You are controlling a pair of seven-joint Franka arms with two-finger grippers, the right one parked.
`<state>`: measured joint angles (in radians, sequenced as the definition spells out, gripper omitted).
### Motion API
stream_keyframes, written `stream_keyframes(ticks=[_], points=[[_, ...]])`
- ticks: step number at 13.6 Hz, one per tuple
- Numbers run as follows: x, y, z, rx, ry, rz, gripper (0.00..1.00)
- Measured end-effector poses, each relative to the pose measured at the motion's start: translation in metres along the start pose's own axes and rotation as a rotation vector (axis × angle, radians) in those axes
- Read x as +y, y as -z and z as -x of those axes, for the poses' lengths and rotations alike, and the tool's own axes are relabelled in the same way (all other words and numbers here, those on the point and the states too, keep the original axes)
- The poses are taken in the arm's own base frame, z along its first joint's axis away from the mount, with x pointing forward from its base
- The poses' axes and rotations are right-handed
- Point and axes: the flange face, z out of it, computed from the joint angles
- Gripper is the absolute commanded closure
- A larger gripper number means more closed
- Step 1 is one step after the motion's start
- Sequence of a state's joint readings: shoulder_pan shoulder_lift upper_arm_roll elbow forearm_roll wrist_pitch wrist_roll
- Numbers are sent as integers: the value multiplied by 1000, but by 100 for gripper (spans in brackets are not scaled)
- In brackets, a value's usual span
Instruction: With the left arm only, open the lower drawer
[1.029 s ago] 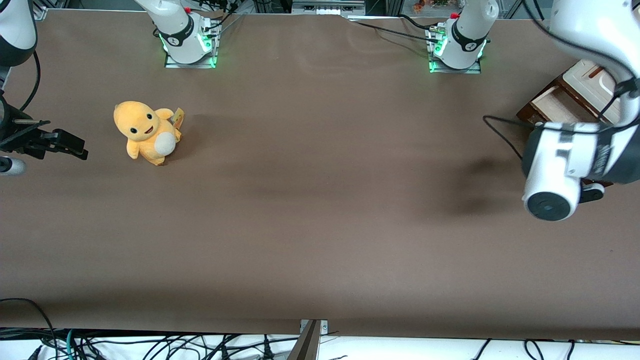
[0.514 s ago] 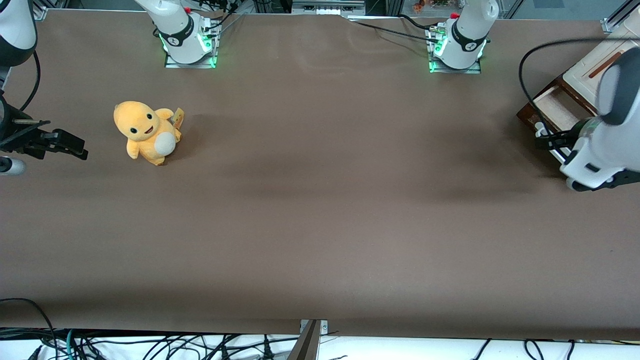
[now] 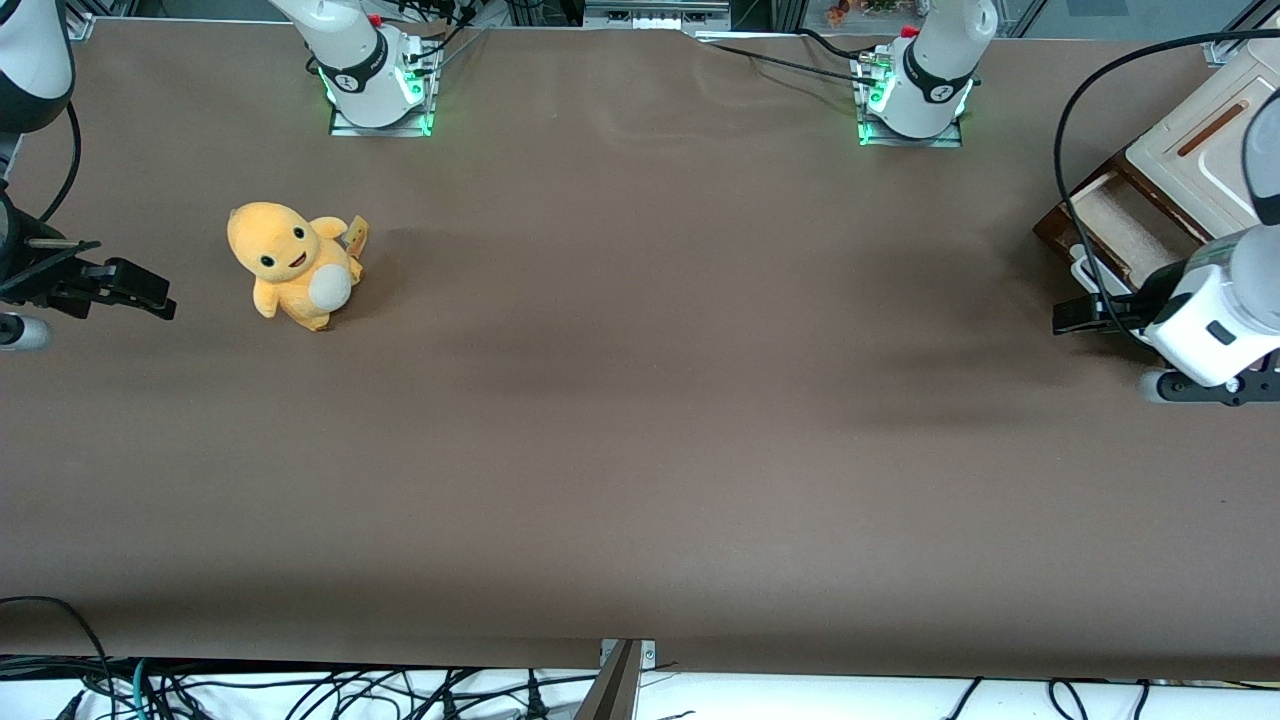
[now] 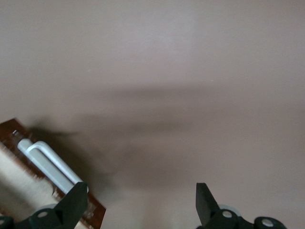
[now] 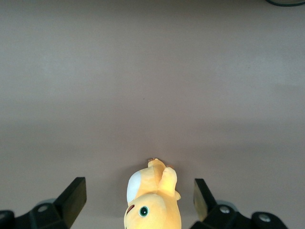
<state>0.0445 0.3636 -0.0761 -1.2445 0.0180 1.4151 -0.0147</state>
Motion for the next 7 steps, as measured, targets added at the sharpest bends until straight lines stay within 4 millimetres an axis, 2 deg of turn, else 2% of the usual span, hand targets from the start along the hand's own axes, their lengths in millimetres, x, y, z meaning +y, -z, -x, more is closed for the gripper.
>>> stream_keyframes(ticks=[3,7], points=[[1,7,7,44,-34,24,0],[12,6,51,111,-47,8,0]])
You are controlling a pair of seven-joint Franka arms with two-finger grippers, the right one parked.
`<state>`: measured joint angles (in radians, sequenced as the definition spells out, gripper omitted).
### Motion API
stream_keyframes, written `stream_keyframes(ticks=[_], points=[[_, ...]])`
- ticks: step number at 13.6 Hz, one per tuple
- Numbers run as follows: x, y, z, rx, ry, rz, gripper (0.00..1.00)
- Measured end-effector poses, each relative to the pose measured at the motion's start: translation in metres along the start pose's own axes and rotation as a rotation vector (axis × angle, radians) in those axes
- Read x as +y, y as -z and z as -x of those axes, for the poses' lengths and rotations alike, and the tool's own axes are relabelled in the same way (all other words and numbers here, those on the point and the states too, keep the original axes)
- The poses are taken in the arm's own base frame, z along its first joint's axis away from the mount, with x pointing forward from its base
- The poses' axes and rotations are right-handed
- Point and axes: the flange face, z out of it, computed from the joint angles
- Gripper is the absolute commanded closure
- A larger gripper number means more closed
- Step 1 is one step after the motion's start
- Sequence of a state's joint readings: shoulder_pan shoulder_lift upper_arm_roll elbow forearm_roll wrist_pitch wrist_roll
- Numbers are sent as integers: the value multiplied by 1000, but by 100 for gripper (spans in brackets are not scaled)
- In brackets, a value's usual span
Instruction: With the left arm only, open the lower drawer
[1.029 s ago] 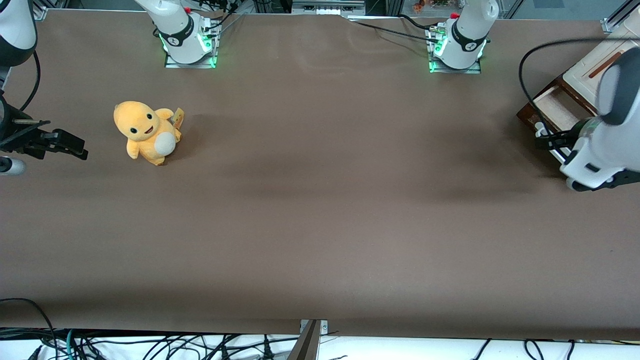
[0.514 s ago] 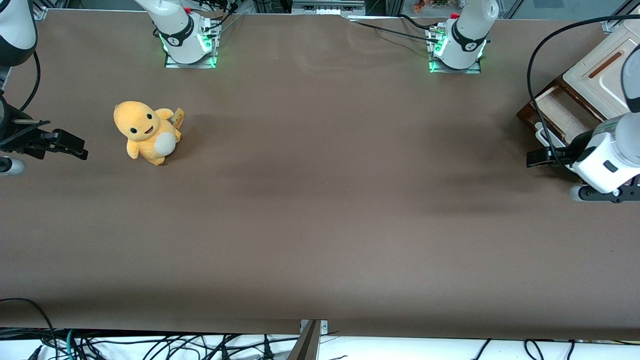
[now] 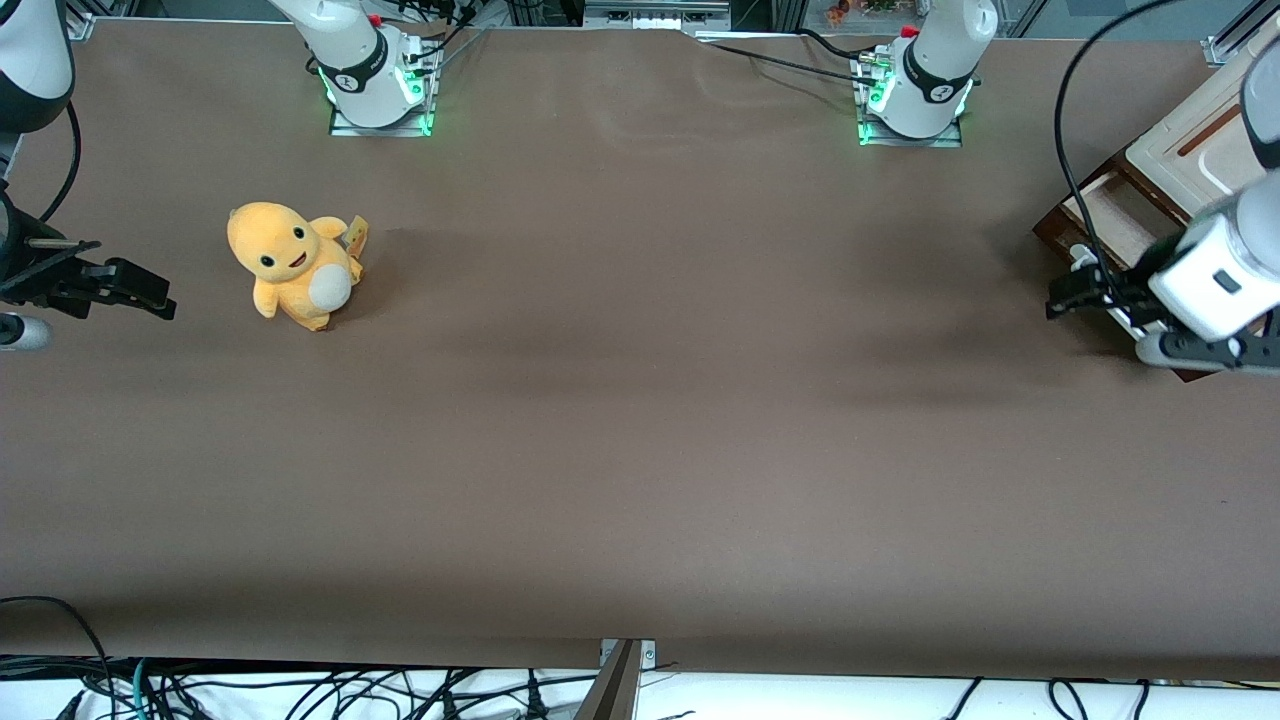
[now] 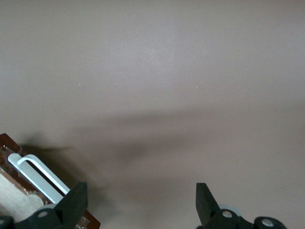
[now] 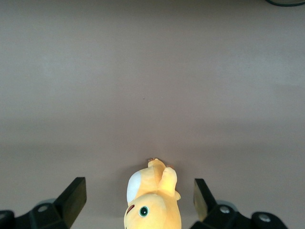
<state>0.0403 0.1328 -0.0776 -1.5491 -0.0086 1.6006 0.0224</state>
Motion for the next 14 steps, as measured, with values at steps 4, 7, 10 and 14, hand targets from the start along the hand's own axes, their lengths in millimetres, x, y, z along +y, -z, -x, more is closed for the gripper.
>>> stream_keyframes(ticks=[4,7,10,14], points=[[18,2,34,-7,-27,-11,0],[16,-2,35,-10,-23,-12,0],[13,-1,34,-4,-17,-11,0],[10,0,31,7,-12,-11,0]])
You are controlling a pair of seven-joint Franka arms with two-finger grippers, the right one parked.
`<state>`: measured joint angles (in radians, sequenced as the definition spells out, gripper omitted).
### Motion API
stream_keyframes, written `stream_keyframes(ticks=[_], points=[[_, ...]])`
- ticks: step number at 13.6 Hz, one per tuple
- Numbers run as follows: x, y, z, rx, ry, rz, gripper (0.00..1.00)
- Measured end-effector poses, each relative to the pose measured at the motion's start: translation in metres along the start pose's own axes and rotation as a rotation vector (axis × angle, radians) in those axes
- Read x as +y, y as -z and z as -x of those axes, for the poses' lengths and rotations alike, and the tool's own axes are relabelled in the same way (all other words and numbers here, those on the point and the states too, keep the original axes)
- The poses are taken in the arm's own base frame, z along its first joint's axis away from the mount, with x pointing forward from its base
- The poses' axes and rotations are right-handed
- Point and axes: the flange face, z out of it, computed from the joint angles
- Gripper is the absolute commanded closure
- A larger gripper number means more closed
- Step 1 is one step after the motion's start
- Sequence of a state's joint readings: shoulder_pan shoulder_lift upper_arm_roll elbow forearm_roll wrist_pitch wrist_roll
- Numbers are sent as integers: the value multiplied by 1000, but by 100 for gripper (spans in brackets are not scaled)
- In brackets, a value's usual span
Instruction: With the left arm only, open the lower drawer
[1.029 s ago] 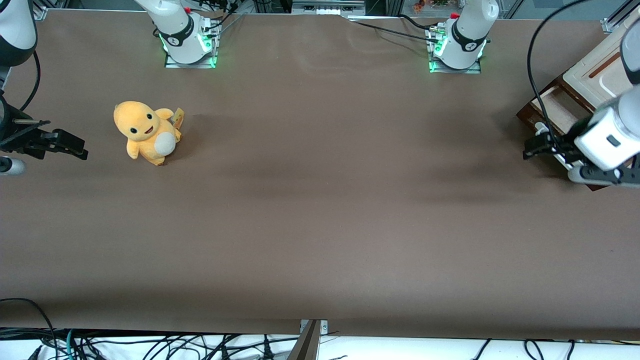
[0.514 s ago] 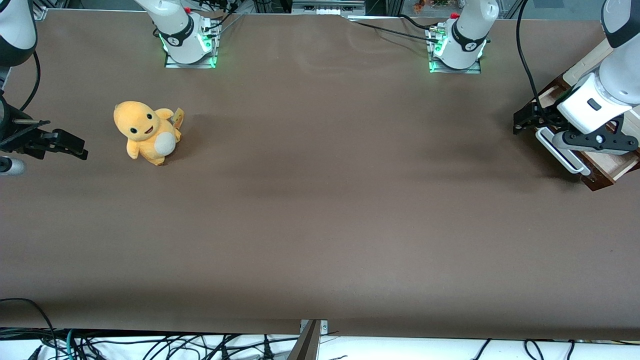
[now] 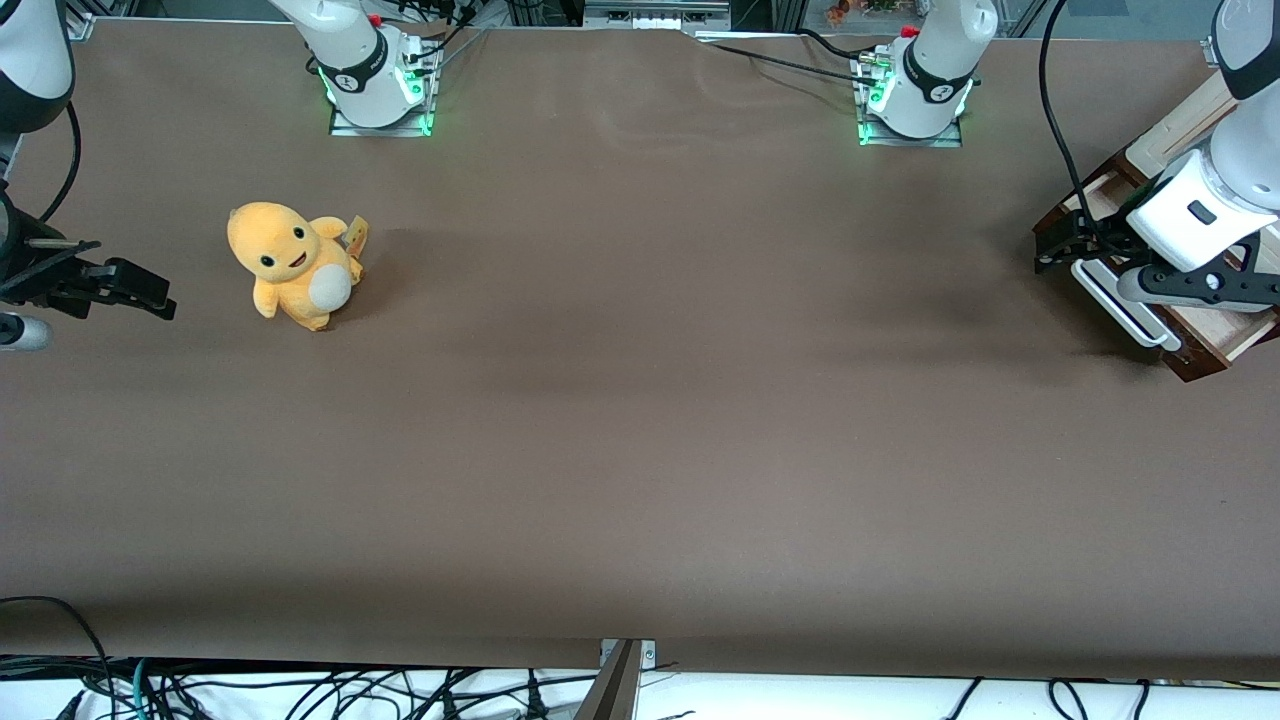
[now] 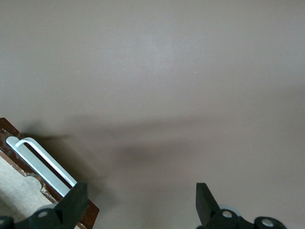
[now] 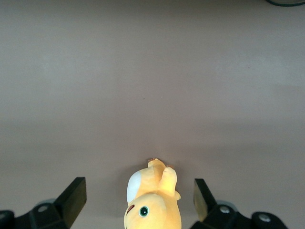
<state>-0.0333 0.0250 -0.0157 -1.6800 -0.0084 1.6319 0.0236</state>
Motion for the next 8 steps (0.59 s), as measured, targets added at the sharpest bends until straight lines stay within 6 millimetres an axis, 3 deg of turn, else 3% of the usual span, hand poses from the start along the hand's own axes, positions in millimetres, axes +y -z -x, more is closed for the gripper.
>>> stream_keyframes(ticks=[8], points=[[-3,-2,-3,-1,4,0,0]])
